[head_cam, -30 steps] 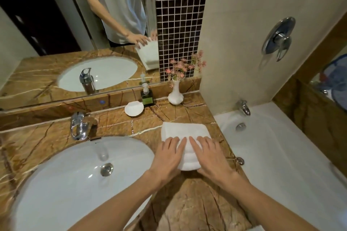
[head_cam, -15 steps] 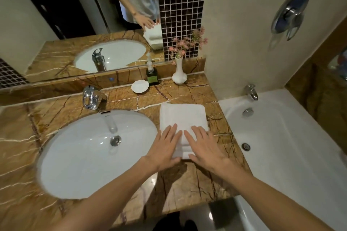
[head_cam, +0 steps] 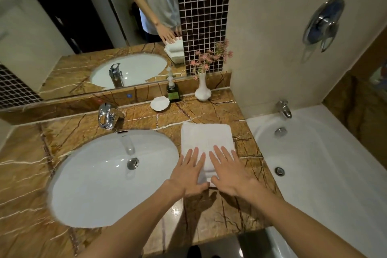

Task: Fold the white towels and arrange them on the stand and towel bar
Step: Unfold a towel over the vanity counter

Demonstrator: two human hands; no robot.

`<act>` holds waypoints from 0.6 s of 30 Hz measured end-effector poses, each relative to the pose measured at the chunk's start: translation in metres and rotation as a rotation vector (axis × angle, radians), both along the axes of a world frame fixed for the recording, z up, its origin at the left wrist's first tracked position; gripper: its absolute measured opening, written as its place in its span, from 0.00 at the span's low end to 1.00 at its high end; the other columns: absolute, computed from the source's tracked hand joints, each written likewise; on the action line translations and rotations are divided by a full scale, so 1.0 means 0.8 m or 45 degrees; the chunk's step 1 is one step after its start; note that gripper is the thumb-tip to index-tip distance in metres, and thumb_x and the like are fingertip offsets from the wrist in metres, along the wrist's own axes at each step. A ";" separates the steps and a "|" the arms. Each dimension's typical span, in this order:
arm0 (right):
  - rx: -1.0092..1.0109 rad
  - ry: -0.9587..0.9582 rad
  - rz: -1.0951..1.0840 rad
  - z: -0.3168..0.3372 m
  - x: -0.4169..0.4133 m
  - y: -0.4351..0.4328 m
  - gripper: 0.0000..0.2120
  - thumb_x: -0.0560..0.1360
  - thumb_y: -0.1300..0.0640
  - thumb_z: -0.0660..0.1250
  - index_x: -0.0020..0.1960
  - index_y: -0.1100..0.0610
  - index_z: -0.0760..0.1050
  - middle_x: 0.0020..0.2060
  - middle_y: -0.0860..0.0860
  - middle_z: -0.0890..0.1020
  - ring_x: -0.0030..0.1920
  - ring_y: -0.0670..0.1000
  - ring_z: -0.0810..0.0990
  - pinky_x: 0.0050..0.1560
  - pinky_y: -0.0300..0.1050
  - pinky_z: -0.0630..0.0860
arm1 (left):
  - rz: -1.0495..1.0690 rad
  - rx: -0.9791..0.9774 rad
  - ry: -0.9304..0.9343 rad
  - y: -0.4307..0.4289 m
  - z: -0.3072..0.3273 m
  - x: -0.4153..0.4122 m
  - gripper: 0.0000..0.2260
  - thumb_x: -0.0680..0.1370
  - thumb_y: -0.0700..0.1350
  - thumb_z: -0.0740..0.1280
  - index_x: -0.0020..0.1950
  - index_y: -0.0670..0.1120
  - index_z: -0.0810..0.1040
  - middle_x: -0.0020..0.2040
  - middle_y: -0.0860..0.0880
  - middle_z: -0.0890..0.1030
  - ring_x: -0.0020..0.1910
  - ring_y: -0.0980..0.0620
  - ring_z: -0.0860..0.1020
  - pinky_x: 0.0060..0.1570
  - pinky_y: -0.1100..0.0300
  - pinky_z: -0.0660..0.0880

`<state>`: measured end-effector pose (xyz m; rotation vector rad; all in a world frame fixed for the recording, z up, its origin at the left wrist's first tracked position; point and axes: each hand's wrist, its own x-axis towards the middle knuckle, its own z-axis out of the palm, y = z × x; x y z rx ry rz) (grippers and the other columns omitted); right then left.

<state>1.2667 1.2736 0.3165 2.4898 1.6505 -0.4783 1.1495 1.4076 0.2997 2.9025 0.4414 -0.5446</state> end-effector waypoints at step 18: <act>0.289 0.398 -0.406 -0.011 0.139 0.104 0.26 0.76 0.47 0.65 0.72 0.47 0.64 0.69 0.52 0.71 0.72 0.59 0.63 0.71 0.59 0.60 | 0.282 -0.276 -0.240 0.138 -0.002 0.127 0.18 0.80 0.47 0.57 0.70 0.48 0.68 0.68 0.43 0.72 0.67 0.41 0.68 0.65 0.46 0.66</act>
